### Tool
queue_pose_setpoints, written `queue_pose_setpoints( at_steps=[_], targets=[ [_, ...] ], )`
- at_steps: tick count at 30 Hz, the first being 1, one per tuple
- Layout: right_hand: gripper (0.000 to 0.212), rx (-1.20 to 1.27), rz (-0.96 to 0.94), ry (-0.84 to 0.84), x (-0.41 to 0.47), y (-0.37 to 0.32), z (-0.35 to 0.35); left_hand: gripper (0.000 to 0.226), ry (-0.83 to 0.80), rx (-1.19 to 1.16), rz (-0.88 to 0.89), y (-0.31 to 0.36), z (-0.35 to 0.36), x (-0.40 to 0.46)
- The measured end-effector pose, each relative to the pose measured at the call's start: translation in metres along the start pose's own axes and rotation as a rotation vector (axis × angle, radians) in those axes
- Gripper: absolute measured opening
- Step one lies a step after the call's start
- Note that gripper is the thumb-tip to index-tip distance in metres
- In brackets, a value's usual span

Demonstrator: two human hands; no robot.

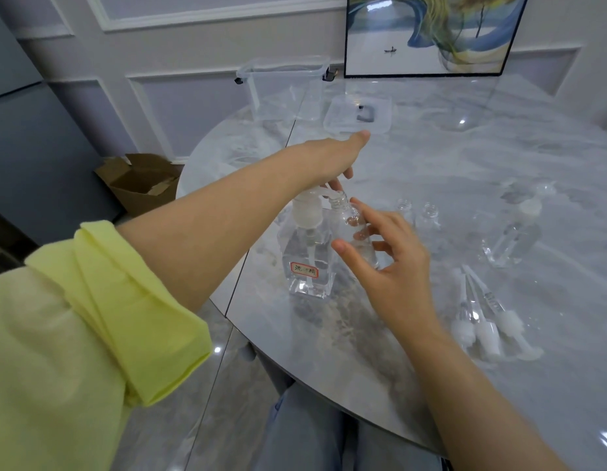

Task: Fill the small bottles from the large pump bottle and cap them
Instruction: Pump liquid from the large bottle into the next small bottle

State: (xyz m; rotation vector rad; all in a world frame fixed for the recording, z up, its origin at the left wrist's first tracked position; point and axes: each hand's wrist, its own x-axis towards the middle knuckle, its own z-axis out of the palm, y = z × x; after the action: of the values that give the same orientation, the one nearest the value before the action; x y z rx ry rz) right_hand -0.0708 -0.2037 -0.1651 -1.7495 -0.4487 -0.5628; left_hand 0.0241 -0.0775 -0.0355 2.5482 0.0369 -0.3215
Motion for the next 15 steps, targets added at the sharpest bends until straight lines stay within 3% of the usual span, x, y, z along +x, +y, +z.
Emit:
queue_pose_setpoints(
  at_steps=[12, 15],
  targets=[
    [0.055, -0.001, -0.024, 0.027, 0.0004, 0.0016, -0.0017, 0.071, 0.077, -0.059, 0.010, 0.0022, -0.0019, 0.0023],
    [0.056, -0.019, -0.028, 0.014, 0.0009, 0.0020, -0.0011, 0.072, 0.032, -0.033, -0.020, 0.0001, -0.0011, 0.0032]
  ],
)
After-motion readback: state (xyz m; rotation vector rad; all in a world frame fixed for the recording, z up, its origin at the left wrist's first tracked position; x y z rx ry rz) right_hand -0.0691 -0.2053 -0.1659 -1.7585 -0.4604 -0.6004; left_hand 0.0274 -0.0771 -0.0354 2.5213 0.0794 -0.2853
